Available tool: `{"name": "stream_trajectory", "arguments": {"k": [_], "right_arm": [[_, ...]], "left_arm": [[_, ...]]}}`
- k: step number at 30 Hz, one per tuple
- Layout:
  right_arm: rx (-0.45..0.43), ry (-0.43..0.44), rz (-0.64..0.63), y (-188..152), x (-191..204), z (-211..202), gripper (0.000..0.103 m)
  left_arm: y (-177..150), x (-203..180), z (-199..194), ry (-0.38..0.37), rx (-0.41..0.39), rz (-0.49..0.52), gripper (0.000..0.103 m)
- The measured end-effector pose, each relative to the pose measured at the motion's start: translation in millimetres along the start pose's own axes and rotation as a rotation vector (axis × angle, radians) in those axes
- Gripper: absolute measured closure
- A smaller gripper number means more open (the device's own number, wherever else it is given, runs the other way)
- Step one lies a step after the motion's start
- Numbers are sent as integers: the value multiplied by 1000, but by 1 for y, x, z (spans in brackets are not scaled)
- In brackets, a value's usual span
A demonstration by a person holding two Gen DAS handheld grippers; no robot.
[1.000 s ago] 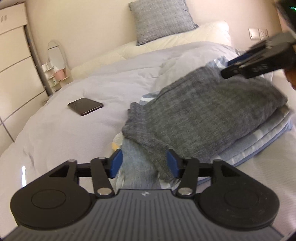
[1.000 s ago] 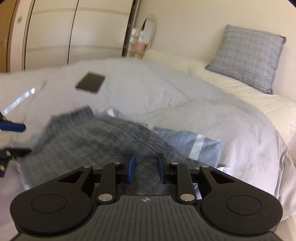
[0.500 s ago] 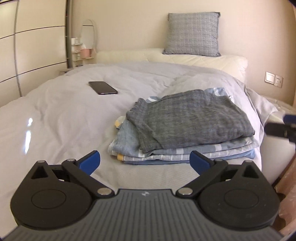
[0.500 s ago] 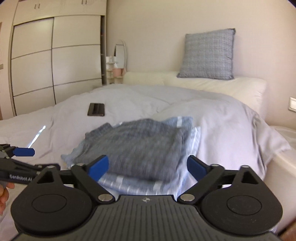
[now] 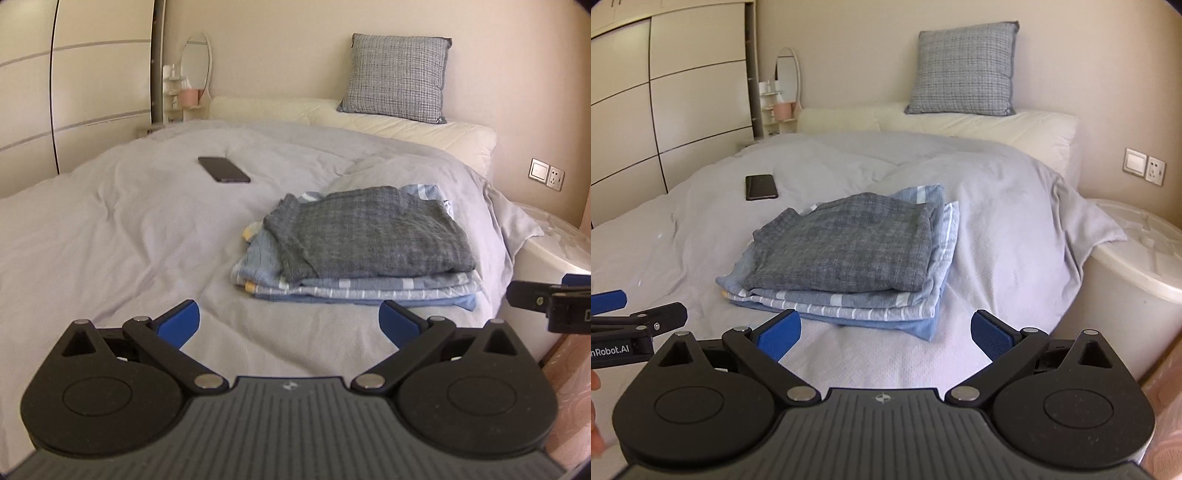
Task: Fold clothes
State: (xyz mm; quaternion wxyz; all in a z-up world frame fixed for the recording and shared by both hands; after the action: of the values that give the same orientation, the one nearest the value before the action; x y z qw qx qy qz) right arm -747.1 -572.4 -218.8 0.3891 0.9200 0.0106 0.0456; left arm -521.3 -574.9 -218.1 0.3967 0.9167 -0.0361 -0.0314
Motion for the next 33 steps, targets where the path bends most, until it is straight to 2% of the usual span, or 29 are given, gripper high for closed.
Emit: {"name": "stream_trajectory", "arguments": {"k": [7, 13, 28, 33], "right_arm": [[50, -13, 37, -11, 8, -14, 2], [75, -17, 44, -20, 11, -23, 2], [81, -17, 50, -22, 10, -34, 2], [86, -18, 48, -23, 10, -33, 2]], "left_arm": [[-16, 1, -15, -11, 61, -35, 1], [-28, -7, -24, -2, 68, -7, 1], [-20, -14, -27, -32, 76, -1, 1], [-20, -15, -26, 3, 80, 21, 1]]}}
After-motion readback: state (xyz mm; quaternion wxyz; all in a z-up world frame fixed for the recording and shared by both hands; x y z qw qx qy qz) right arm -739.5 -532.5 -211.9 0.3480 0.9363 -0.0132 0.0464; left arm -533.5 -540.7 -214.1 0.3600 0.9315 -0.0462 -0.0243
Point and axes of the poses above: each gripper's, at about its wrist camera, not at the fingertips, and z roughly the way its jaws point, x to its left, y to its top, the point moved 4 cm from there along z, roughly the way its jaws point, and after that the axes turned 13 degrees about x, right-handed, at the moved point
